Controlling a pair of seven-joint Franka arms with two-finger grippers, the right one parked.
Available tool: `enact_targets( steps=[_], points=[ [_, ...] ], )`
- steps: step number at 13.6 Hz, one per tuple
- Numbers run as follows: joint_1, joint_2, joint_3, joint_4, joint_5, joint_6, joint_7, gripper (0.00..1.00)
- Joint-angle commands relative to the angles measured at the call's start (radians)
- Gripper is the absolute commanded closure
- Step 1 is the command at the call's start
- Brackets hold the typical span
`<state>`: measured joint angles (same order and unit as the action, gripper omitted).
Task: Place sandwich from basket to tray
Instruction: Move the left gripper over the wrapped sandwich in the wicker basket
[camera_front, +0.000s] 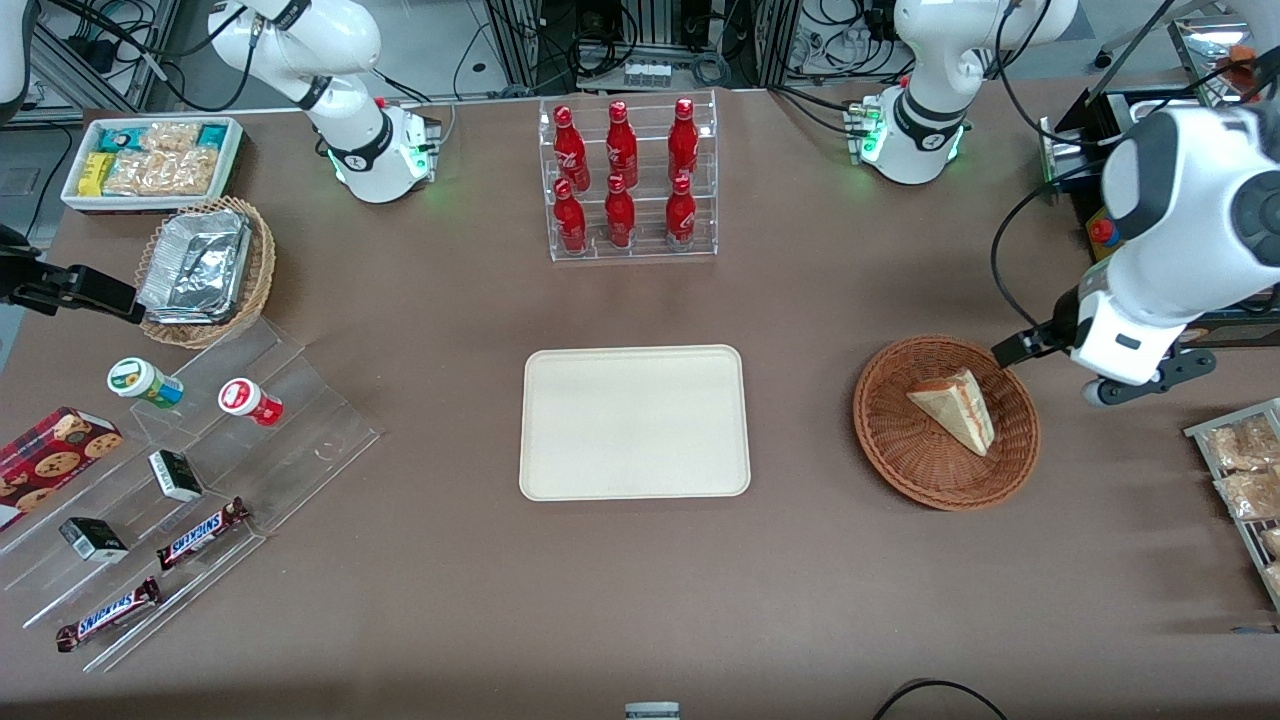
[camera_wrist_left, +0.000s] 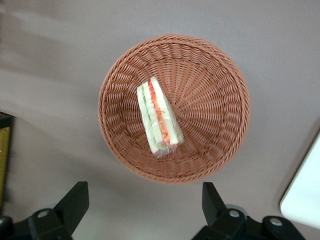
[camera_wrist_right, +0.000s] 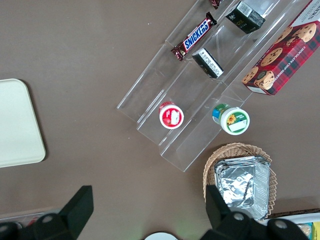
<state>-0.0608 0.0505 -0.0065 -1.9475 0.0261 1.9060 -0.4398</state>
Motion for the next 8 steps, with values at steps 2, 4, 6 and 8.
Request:
enact_targets(
  steps=[2, 4, 6, 8],
  points=[
    [-0.001, 0.006, -0.003, -0.118, 0.012, 0.141, -0.169, 0.0],
    [-0.001, 0.009, -0.004, -0.198, 0.012, 0.256, -0.25, 0.0],
    [-0.001, 0.023, -0.004, -0.251, 0.012, 0.349, -0.289, 0.0],
    [-0.001, 0.054, -0.004, -0.255, 0.012, 0.381, -0.321, 0.0]
  ],
)
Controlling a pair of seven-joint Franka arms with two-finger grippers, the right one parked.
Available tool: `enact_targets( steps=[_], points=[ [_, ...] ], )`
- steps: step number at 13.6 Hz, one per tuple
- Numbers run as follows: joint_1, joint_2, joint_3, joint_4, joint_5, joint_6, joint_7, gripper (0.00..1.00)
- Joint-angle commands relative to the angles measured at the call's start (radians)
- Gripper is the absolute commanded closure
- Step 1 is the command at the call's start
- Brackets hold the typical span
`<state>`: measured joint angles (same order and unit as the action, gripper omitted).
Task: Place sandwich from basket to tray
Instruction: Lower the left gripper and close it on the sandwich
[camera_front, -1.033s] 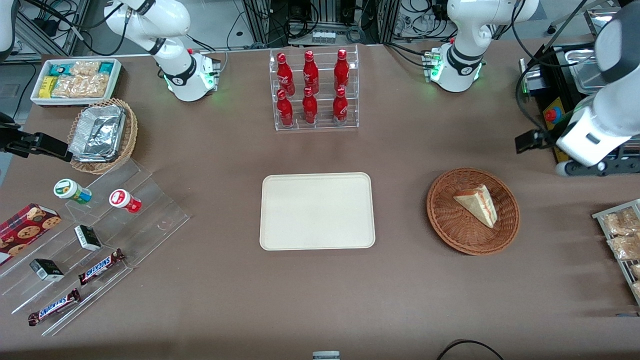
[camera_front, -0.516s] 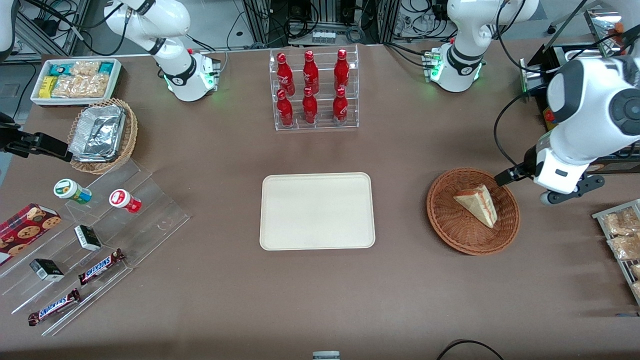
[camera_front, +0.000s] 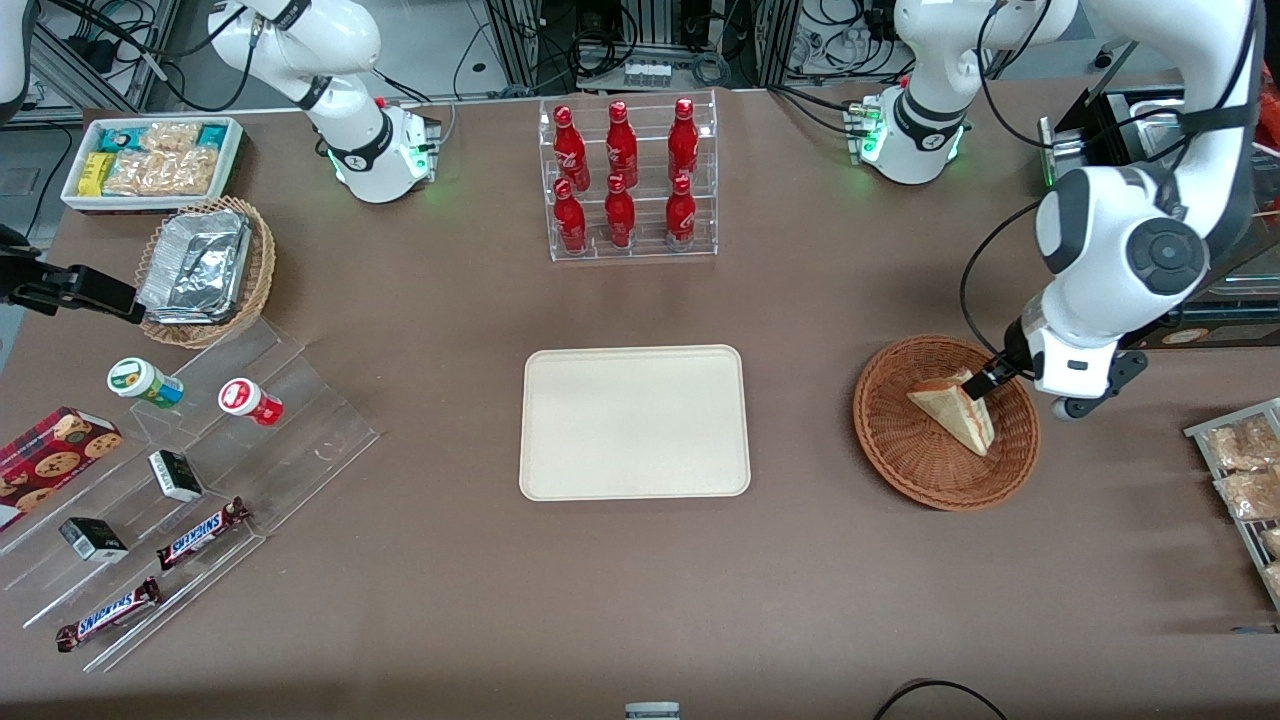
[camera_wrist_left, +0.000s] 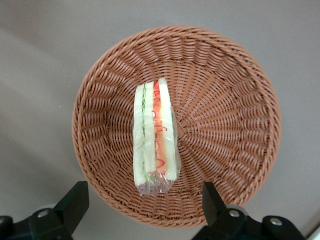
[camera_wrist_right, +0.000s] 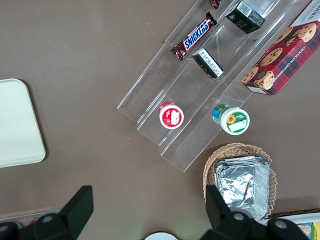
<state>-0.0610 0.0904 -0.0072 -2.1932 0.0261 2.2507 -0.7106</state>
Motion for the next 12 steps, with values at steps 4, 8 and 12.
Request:
enact_targets(
  steps=[4, 8, 12],
  points=[
    [0.0, 0.067, -0.004, -0.026, 0.012, 0.108, -0.118, 0.0],
    [-0.003, 0.136, -0.002, -0.039, 0.012, 0.199, -0.145, 0.0],
    [-0.003, 0.166, -0.002, -0.054, 0.012, 0.205, -0.161, 0.26]
  ],
)
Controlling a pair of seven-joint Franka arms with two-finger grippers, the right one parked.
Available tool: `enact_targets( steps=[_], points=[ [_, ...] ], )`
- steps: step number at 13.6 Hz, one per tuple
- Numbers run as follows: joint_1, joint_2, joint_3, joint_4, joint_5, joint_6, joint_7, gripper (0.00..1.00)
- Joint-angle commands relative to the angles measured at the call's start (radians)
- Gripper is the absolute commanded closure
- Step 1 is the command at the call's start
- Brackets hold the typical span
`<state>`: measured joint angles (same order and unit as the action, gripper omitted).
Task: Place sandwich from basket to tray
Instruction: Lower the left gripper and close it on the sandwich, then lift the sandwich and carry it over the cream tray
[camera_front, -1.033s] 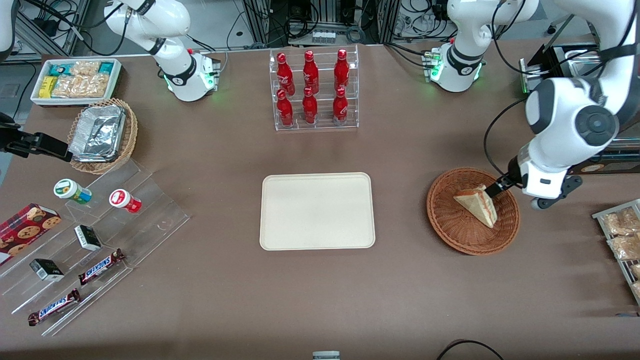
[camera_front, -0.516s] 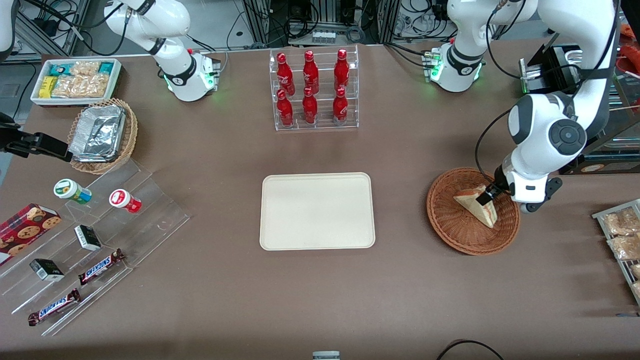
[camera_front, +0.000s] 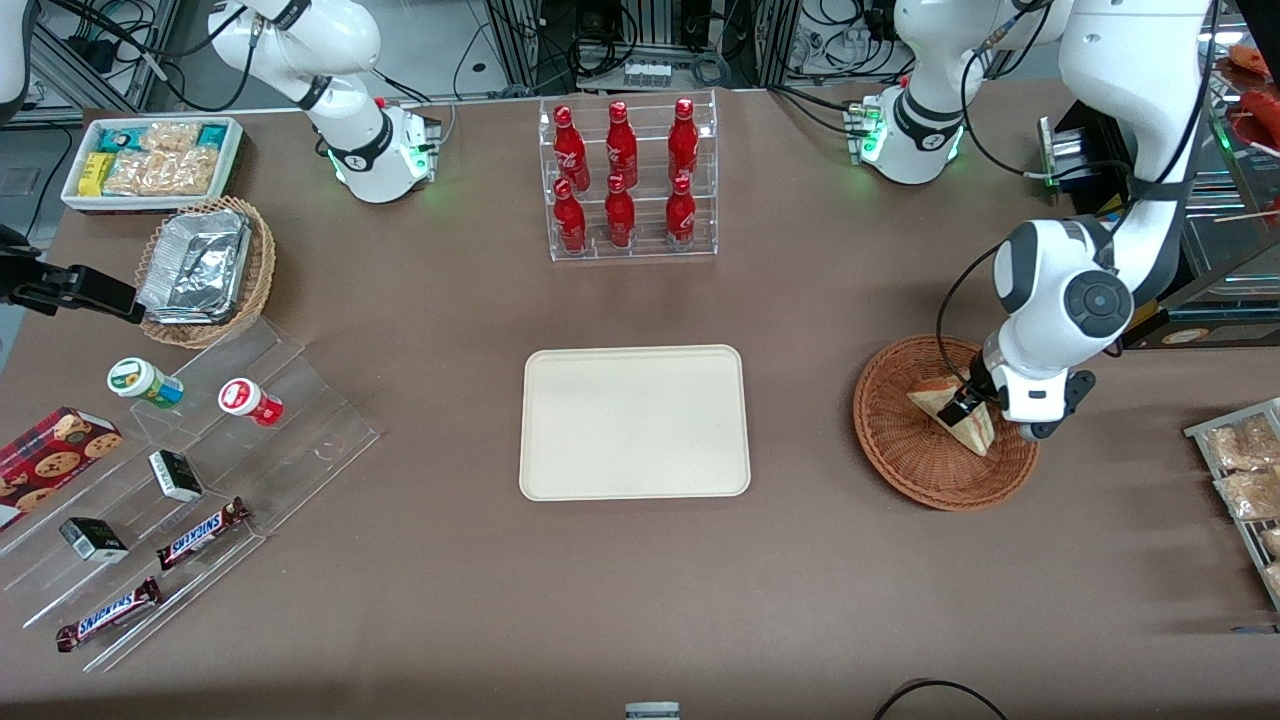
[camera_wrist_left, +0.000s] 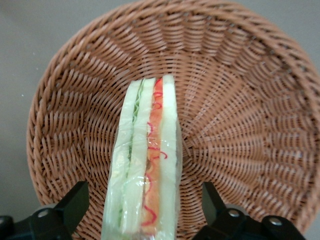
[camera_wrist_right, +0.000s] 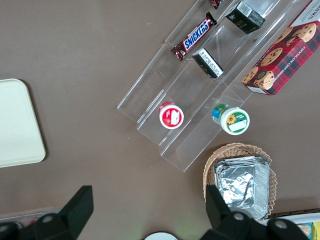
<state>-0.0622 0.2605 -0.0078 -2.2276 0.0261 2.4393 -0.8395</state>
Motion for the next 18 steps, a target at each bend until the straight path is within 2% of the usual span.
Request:
enact_targets(
  steps=[1, 2, 3, 9, 11, 13, 15, 18],
  points=[
    [-0.004, -0.006, -0.001, -0.024, 0.012, 0.014, -0.045, 0.51],
    [-0.005, -0.006, -0.001, -0.03, 0.012, 0.012, -0.049, 0.79],
    [-0.007, -0.007, -0.001, -0.038, 0.012, 0.01, -0.049, 1.0],
    [-0.013, -0.026, 0.0, -0.03, 0.014, -0.025, -0.039, 1.0],
    [-0.014, -0.05, -0.001, -0.003, 0.02, -0.087, -0.033, 1.0],
    [-0.021, -0.066, -0.007, 0.054, 0.105, -0.22, -0.029, 1.0],
    [-0.077, -0.066, -0.012, 0.124, 0.133, -0.328, -0.024, 1.0],
    [-0.198, -0.063, -0.012, 0.169, 0.175, -0.401, 0.019, 1.0]
  ],
)
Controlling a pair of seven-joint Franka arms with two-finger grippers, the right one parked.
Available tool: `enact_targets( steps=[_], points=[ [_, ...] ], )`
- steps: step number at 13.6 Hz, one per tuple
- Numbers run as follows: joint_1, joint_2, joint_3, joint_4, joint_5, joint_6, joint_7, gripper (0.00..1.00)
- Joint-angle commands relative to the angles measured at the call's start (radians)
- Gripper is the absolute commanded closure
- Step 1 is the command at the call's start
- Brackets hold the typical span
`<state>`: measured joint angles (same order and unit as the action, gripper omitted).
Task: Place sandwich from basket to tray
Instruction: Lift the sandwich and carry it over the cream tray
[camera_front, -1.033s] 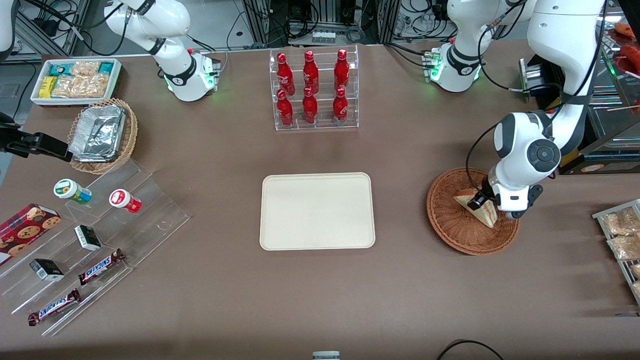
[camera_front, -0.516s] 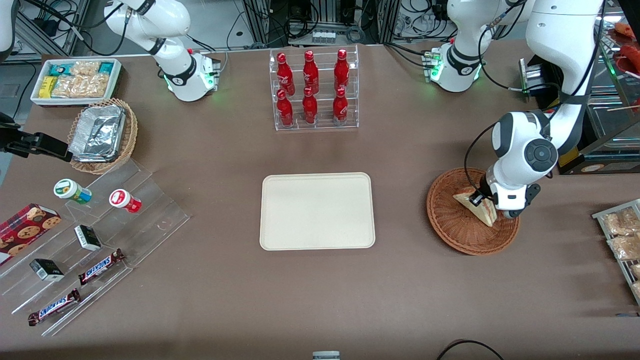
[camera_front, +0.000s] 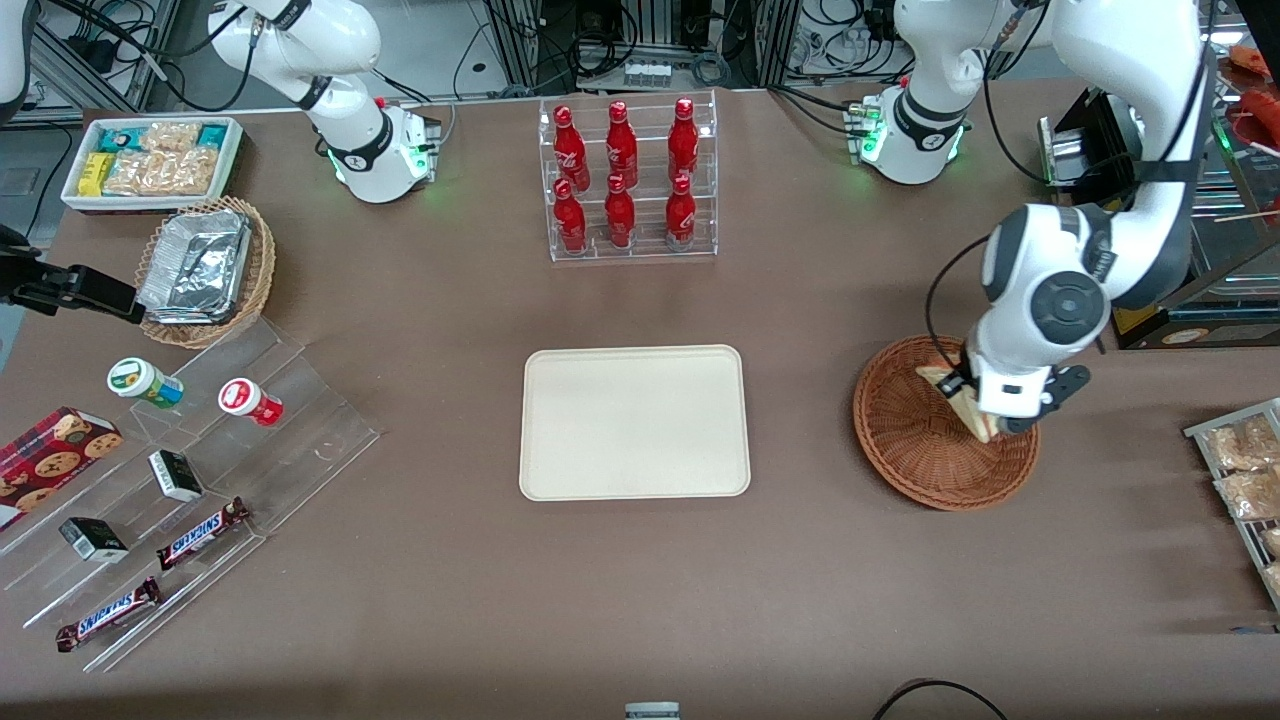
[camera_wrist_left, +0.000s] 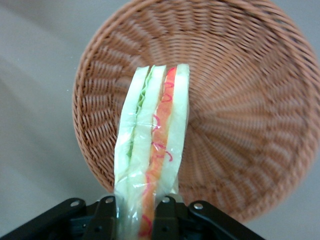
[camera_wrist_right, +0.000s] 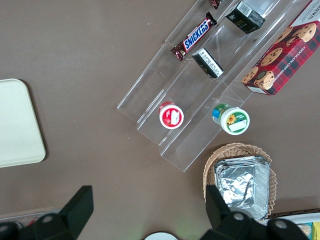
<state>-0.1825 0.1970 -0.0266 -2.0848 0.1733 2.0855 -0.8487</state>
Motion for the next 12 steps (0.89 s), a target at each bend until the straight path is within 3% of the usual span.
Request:
enact_targets(
  steps=[1, 6, 12],
  points=[
    [-0.116, -0.002, 0.005, 0.028, 0.028, -0.048, 0.051, 1.0],
    [-0.316, 0.076, 0.002, 0.148, 0.011, -0.048, 0.129, 1.0],
    [-0.5, 0.349, 0.002, 0.524, -0.155, -0.051, 0.115, 1.0]
  ],
)
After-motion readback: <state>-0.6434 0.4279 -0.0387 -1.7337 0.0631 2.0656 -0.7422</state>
